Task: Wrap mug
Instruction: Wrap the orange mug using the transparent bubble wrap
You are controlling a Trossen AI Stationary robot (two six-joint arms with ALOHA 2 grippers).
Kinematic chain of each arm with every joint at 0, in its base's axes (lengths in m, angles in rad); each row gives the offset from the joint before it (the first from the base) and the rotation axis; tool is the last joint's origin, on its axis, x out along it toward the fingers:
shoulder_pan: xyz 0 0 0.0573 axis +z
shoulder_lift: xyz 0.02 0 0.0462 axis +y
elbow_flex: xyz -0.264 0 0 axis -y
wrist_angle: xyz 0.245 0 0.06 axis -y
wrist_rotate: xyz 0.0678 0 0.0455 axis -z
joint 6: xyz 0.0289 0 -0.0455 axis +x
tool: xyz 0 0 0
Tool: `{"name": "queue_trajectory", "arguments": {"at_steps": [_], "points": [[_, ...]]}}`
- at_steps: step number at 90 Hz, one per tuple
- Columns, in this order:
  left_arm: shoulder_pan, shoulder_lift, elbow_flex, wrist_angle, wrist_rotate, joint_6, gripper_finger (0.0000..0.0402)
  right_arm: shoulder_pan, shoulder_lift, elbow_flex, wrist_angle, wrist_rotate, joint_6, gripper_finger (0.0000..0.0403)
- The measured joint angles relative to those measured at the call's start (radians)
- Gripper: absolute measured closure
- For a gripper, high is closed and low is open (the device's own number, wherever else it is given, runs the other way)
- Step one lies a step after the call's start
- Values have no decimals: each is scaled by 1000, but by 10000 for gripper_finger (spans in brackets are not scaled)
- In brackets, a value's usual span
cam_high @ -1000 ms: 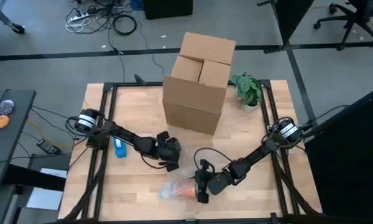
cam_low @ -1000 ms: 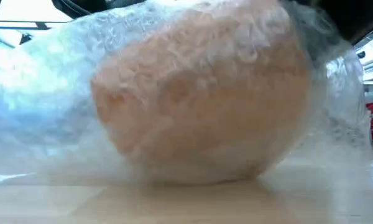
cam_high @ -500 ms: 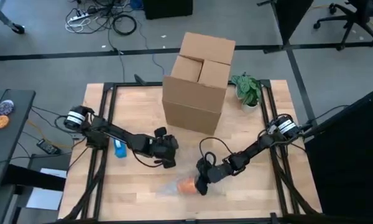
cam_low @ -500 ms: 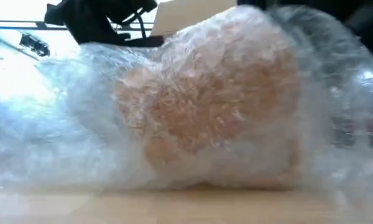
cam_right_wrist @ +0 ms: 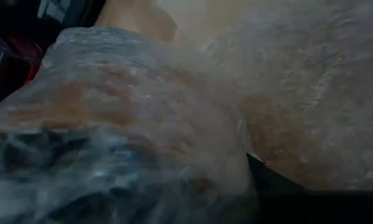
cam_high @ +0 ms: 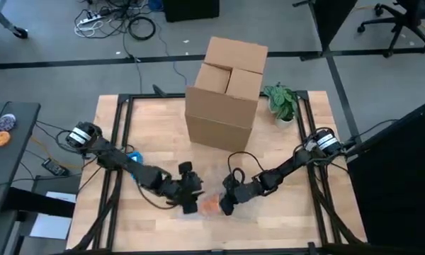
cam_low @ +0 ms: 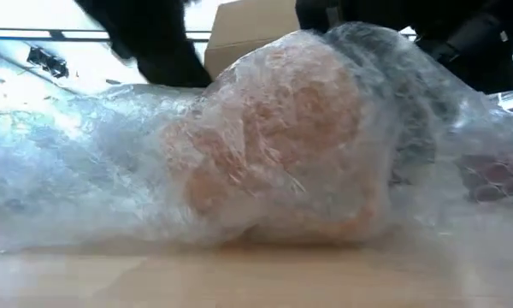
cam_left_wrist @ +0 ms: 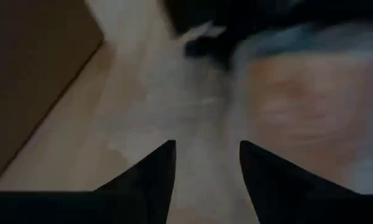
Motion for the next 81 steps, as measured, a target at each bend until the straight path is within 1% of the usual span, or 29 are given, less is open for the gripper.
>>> {"name": "queue_trajectory", "arguments": {"at_steps": [6, 11, 16, 20, 31, 47, 64, 81], "points": [[-54, 0, 31, 9, -67, 16, 240, -3, 0, 0, -1, 1, 21, 347], [-89, 1, 39, 60, -129, 46, 240, -4, 0, -1, 4, 1, 36, 339], [-108, 12, 40, 113, -183, 64, 240, -5, 0, -2, 14, 2, 40, 329], [-114, 28, 41, 139, -202, 66, 240, -8, 1, -3, 23, 5, 41, 319], [-111, 109, 39, 188, -199, 59, 240, -13, -9, -5, 61, 4, 33, 284], [-90, 210, 39, 228, -141, 18, 240, -17, -46, -10, 35, 13, -11, 225], [-76, 235, 43, 210, -140, -12, 240, -19, -61, -10, 33, 15, -45, 174], [-73, 235, 43, 197, -134, -16, 239, -17, -68, -10, 34, 8, -79, 149]]}}
